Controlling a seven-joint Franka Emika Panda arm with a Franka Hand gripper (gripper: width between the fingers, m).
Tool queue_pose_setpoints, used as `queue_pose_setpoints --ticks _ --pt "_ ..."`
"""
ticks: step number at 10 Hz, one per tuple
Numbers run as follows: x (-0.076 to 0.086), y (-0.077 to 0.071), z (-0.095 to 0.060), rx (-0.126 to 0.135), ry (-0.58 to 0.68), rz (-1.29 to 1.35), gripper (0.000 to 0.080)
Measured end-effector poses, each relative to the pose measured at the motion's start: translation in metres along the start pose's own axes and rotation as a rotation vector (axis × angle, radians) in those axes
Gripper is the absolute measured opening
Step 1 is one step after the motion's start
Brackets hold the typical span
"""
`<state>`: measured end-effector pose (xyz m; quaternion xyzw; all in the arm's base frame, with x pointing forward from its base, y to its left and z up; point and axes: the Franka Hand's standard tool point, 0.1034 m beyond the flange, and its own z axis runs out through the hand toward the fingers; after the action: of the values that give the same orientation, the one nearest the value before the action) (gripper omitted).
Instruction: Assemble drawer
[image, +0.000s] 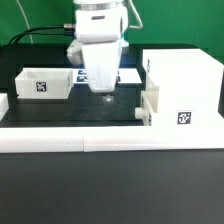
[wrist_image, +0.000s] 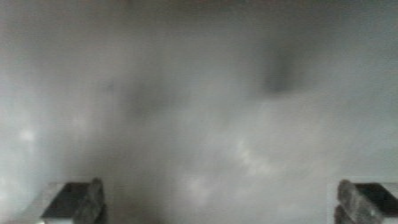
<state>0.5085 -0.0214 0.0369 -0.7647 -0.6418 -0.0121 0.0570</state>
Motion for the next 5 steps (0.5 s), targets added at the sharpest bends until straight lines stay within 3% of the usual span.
queue_pose_setpoints --ticks 5 --pt "-0.056 -0.024 -0.032 -0.030 -0.020 0.080 0.0649"
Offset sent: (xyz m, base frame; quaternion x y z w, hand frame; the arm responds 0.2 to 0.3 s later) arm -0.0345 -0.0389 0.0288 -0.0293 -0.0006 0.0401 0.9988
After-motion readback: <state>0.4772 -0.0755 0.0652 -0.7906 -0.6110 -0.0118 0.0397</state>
